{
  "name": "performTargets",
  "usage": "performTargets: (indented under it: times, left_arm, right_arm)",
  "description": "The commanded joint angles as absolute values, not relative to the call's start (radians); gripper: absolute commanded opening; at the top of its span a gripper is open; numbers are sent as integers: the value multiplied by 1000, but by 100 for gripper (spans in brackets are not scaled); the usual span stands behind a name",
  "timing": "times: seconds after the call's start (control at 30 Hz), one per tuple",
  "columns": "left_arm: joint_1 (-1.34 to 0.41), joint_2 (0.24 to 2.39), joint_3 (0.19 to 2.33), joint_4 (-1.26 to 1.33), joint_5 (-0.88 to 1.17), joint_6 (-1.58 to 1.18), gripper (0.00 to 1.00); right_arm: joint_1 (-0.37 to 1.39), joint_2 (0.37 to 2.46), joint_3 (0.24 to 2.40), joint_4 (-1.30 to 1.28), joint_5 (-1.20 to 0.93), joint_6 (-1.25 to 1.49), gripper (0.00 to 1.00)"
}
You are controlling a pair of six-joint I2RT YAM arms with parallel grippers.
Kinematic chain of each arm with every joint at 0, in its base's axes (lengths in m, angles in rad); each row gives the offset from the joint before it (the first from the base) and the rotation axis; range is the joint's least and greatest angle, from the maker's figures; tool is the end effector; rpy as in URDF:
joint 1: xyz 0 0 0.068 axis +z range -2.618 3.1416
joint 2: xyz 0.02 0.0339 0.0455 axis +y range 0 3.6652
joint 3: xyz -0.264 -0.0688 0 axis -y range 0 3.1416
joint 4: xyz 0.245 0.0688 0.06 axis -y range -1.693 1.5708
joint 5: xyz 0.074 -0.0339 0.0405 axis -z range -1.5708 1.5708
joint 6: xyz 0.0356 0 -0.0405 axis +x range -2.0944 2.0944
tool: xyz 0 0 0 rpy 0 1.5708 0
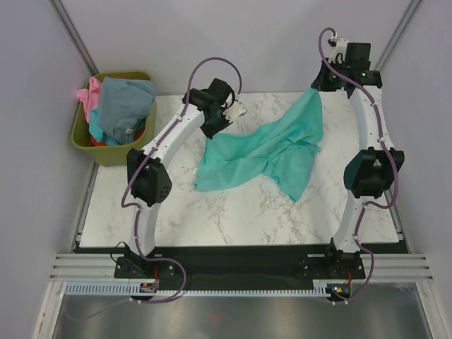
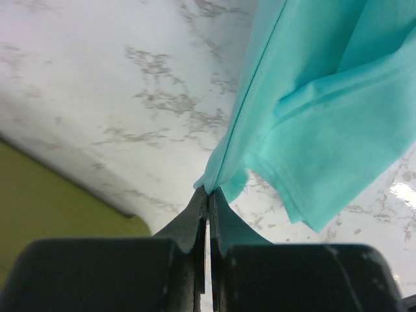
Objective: Fold and stack the t-shirts
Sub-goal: Flatten the tshirt out
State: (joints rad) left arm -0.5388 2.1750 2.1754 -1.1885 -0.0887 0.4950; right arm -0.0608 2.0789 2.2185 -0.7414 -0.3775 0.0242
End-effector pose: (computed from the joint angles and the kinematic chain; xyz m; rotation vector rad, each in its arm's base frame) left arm 0.3929 -0.2312 0.2893 1.3410 2.4069 0.1106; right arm 0.4709 -0.0155 0.3770 -0.1240 2.1463 0.3879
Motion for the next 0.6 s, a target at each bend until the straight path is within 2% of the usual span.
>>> performTargets:
  times: [0.0, 0.13, 0.37, 0.57]
  left_arm:
    - [-534, 2060, 2188, -1201, -164, 581, 2]
    - [-529, 2029, 2123, -1169, -178, 571, 2]
    - [-480, 1971, 2282, -1072, -259, 606, 2]
    - [-463, 1840, 2260, -957, -308, 646, 2]
  right_arm:
    - [-63, 2040, 2276, -719, -316, 8, 0]
    - [-63, 2026, 2281, -719, -302, 8, 0]
    - [-87, 1984, 2402, -693, -177, 8, 0]
    - [-133, 1839, 2358, -676, -98, 21, 0]
